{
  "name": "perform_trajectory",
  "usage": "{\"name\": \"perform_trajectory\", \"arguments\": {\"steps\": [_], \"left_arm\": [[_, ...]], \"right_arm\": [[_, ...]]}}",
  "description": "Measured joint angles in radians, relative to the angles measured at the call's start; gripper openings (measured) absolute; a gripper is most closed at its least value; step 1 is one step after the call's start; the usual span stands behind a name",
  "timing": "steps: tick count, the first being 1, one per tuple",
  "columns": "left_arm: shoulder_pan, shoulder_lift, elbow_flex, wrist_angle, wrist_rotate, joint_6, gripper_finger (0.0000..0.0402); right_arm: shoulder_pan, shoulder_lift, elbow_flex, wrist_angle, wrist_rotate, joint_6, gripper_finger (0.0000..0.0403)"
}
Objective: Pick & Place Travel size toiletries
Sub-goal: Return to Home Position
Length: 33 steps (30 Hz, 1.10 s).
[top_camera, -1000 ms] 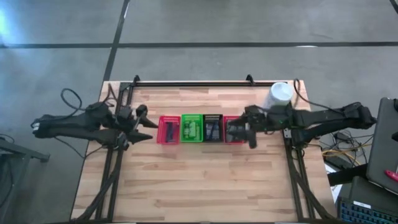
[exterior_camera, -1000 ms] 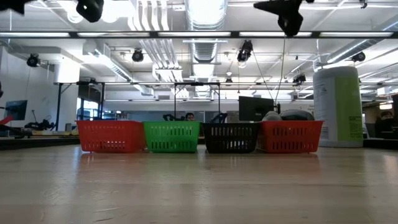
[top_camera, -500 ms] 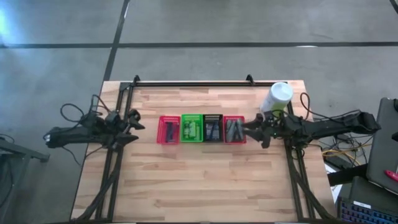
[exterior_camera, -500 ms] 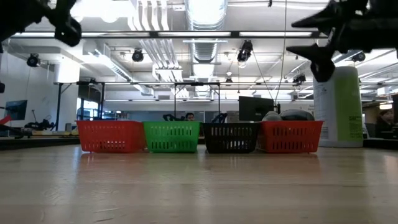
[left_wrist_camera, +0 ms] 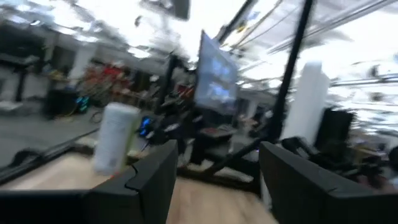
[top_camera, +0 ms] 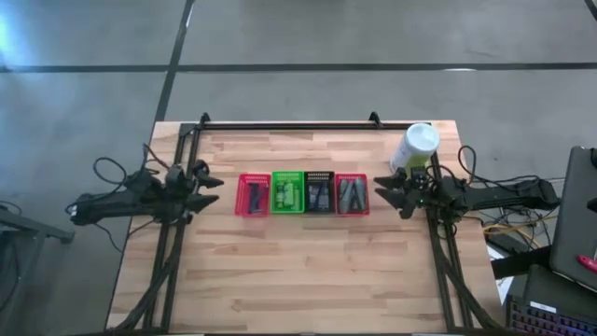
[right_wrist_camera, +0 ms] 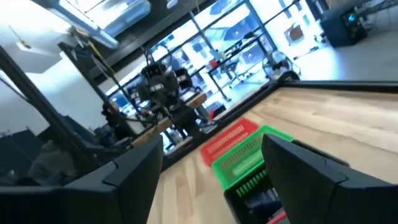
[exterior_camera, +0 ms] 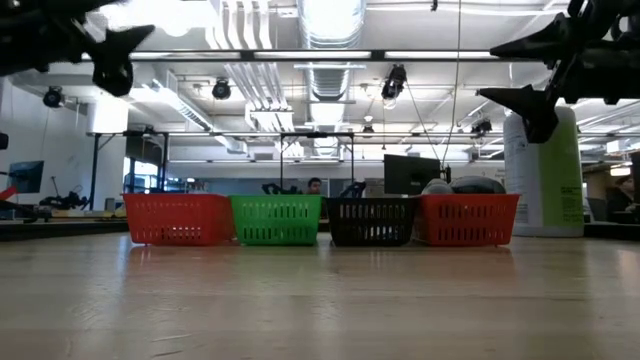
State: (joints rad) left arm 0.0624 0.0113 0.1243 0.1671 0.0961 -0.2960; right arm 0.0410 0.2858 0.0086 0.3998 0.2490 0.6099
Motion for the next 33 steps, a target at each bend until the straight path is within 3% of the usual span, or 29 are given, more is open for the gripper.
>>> {"name": "perform_trajectory", "arguments": {"steps": [5,18,26,33], "left_arm": [[0.0,0.001,-0.029,-0.018,-0.07,-0.032,0.0231],[0.0,0.012,-0.089,-0.032,-0.072,-0.055,0.0232],[0.002,-0.01,-0.115,-0.111,-0.071,-0.056,0.0232],[0.002,-0.01,-0.116,-0.145,-0.071,-0.056,0.0232]], "right_arm": [[0.0,-0.001,0.0,-0.004,0.005,0.053,0.0287],[0.0,0.03,0.0,-0.02,0.006,0.087,0.0329],[-0.003,-0.174,0.001,-0.158,0.007,0.086,0.0353],[-0.046,-0.286,0.001,-0.157,0.008,0.086,0.0357]]}}
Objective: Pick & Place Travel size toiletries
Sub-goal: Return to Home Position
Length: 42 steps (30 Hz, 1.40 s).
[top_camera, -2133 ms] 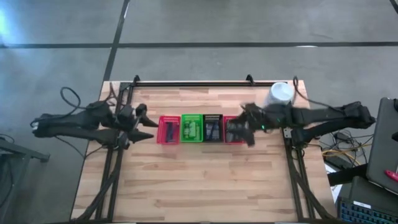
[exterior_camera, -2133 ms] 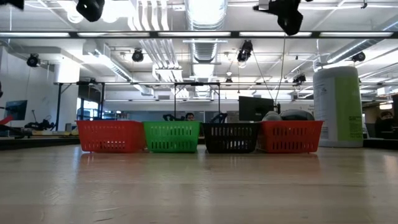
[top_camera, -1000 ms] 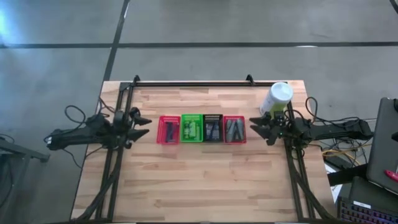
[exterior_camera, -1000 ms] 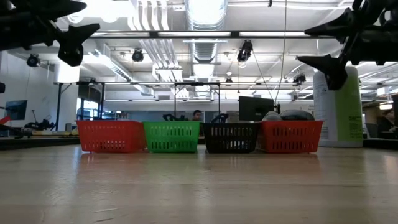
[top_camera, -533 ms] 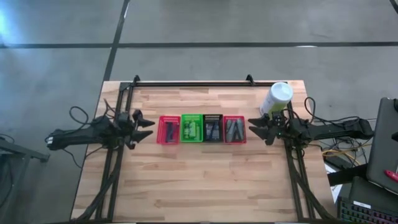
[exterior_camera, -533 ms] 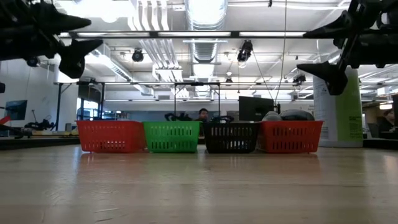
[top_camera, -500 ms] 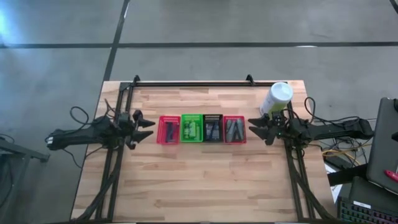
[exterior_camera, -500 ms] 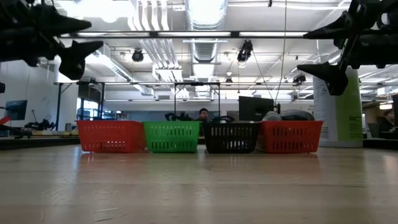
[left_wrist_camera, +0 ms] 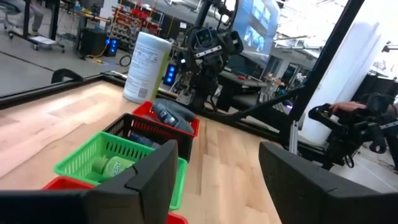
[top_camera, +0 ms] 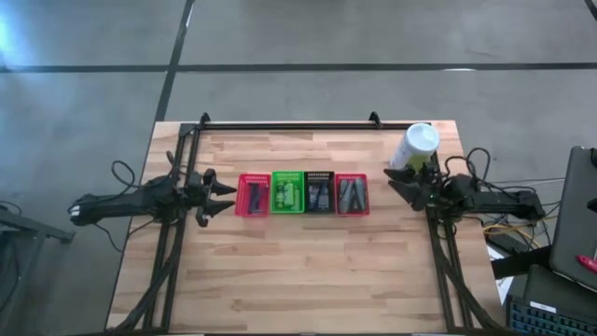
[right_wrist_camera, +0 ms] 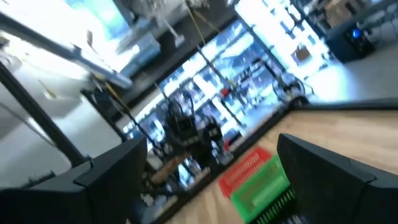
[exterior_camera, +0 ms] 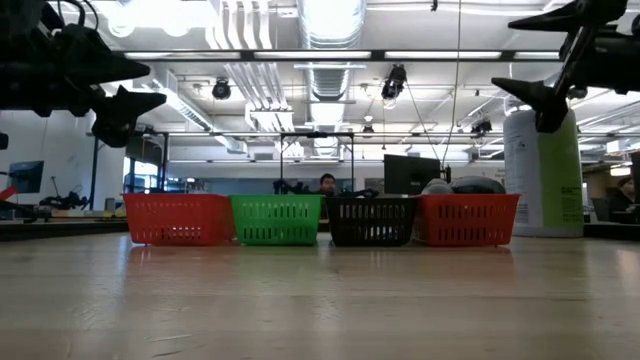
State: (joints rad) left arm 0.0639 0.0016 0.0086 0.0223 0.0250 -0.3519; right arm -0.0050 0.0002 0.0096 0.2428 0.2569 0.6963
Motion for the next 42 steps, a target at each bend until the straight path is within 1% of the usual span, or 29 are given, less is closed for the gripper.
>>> {"name": "perform_trajectory", "arguments": {"steps": [9,30,33,37,38,42], "left_arm": [[0.0,0.0,-0.001,0.0,0.0,0.0,0.0232],[0.0,0.0,-0.002,0.0,0.0,0.001,0.0232],[0.0,0.0,-0.002,0.0,0.0,0.001,0.0231],[0.0,0.0,-0.002,0.0,0.0,0.001,0.0231],[0.0,0.0,-0.002,0.0,0.0,0.001,0.0231],[0.0,0.0,-0.003,0.0,0.0,0.001,0.0231]], "right_arm": [[-0.068,0.0,0.0,0.018,0.0,0.0,0.0332],[-0.068,0.001,0.0,0.013,-0.008,-0.012,0.0275],[-0.069,0.002,-0.001,0.005,-0.049,-0.203,0.0268],[-0.07,0.0,-0.001,0.052,-0.028,-0.262,0.0258],[-0.07,0.0,-0.001,0.067,-0.018,-0.301,0.0255],[-0.07,0.0,-0.001,0.088,-0.027,-0.56,0.0246]]}}
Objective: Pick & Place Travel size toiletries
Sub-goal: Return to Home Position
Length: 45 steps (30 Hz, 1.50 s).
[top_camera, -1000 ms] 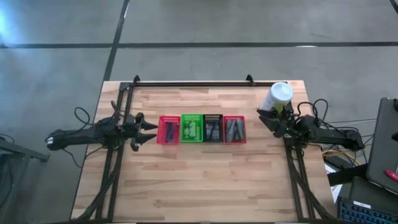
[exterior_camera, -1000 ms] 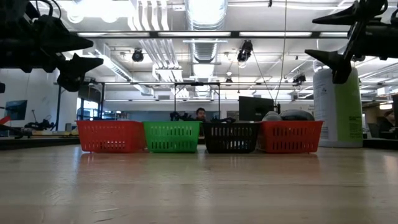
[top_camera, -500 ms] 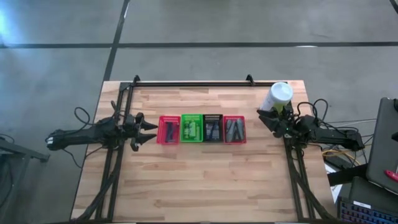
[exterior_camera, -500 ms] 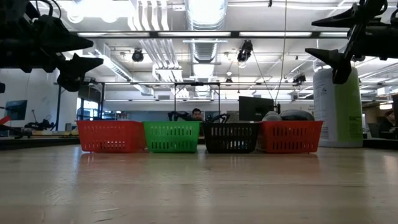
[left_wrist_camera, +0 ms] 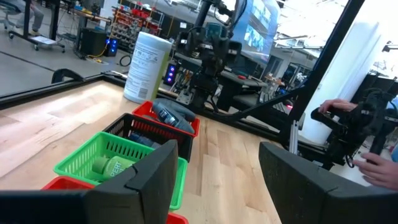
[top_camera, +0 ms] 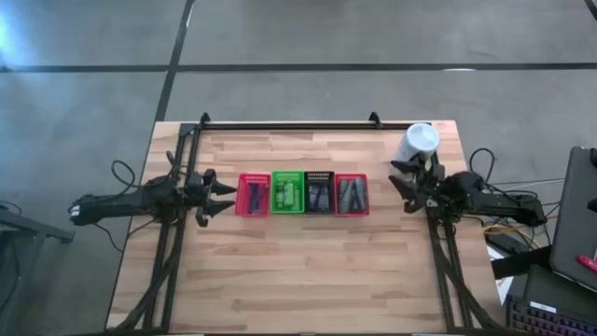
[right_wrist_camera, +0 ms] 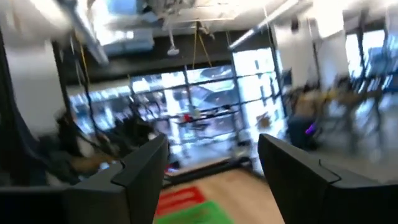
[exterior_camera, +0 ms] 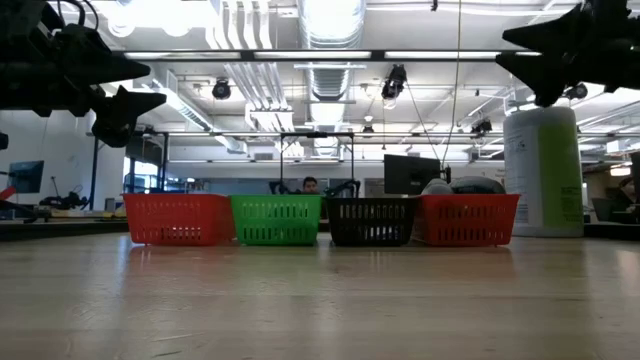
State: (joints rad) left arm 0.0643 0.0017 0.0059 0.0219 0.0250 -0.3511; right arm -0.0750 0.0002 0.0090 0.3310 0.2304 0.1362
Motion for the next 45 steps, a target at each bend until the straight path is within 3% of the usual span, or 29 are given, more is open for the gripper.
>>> {"name": "perform_trajectory", "arguments": {"steps": [3,8,11,18,26,35,45], "left_arm": [[0.0,0.0,0.0,0.0,0.0,0.0,0.0232],[0.0,0.0,0.0,0.0,0.0,0.0,0.0232],[0.0,0.0,0.0,0.0,0.0,0.0,0.0231],[0.0,0.0,0.0,0.0,0.0,0.0,0.0232],[0.0,0.0,0.0,0.0,0.0,0.0,0.0231],[0.0,0.0,0.0,0.0,0.0,0.0,0.0232],[0.0,0.0,0.0,0.0,0.0,0.0,0.0232]], "right_arm": [[0.0,0.0,0.0,0.021,-0.071,-0.186,0.0241],[-0.001,0.0,0.0,0.004,-0.45,-0.286,0.0234],[0.0,0.0,0.0,-0.054,-0.579,-0.295,0.0231],[-0.002,0.001,0.0,-0.225,-0.538,-0.142,0.0244],[-0.002,0.007,0.0,-0.223,-0.543,-0.175,0.0272],[-0.002,0.023,0.0,-0.223,-0.545,-0.005,0.0302],[-0.002,0.021,0.0,-0.223,-0.545,0.003,0.0335]]}}
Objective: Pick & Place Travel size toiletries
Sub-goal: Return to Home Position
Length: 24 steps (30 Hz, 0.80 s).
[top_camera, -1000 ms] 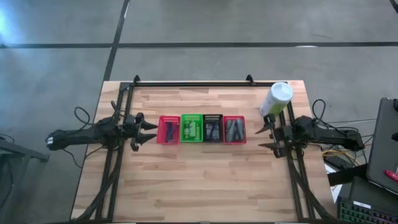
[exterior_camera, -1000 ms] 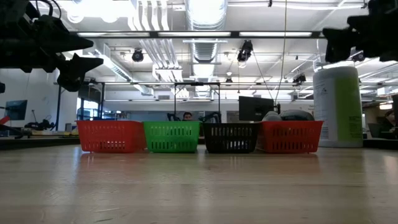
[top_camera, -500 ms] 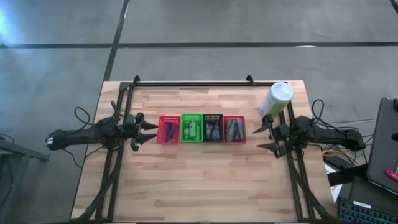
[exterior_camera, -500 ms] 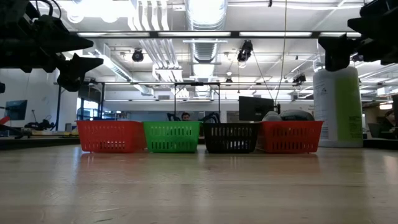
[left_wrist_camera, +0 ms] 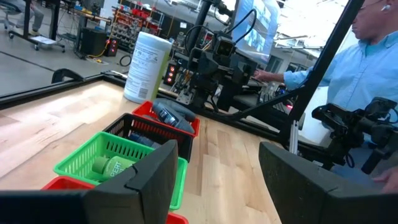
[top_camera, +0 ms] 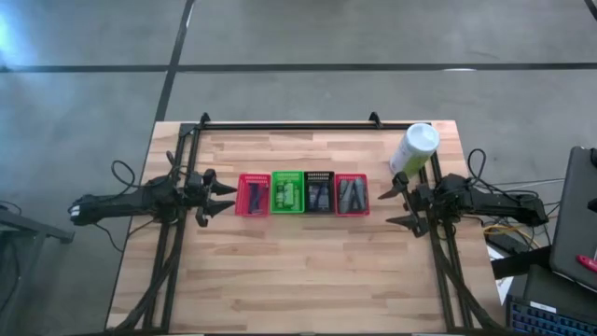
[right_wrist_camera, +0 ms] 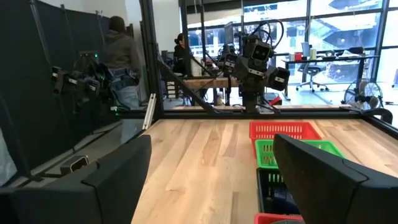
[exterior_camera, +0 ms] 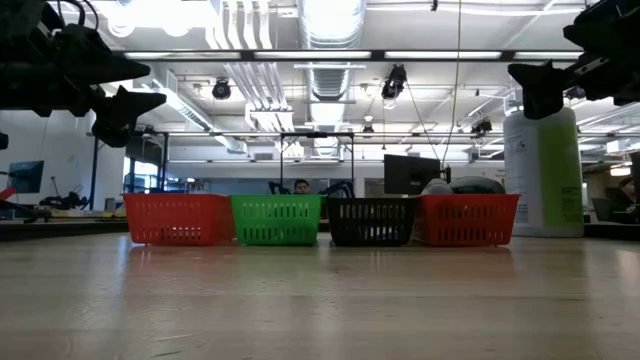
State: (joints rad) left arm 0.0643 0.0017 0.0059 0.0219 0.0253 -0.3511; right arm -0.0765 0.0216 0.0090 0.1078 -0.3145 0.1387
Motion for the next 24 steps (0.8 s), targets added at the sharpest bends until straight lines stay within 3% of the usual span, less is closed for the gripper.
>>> {"name": "perform_trajectory", "arguments": {"steps": [11,24], "left_arm": [[0.0,0.0,0.0,0.0,0.0,0.0,0.0232],[0.0,0.0,0.0,0.0,0.0,0.0,0.0231]], "right_arm": [[0.0,0.0,0.0,0.0,0.0,0.0,0.0361],[0.0,0.0,0.0,0.0,0.0,0.0,0.0326]]}}
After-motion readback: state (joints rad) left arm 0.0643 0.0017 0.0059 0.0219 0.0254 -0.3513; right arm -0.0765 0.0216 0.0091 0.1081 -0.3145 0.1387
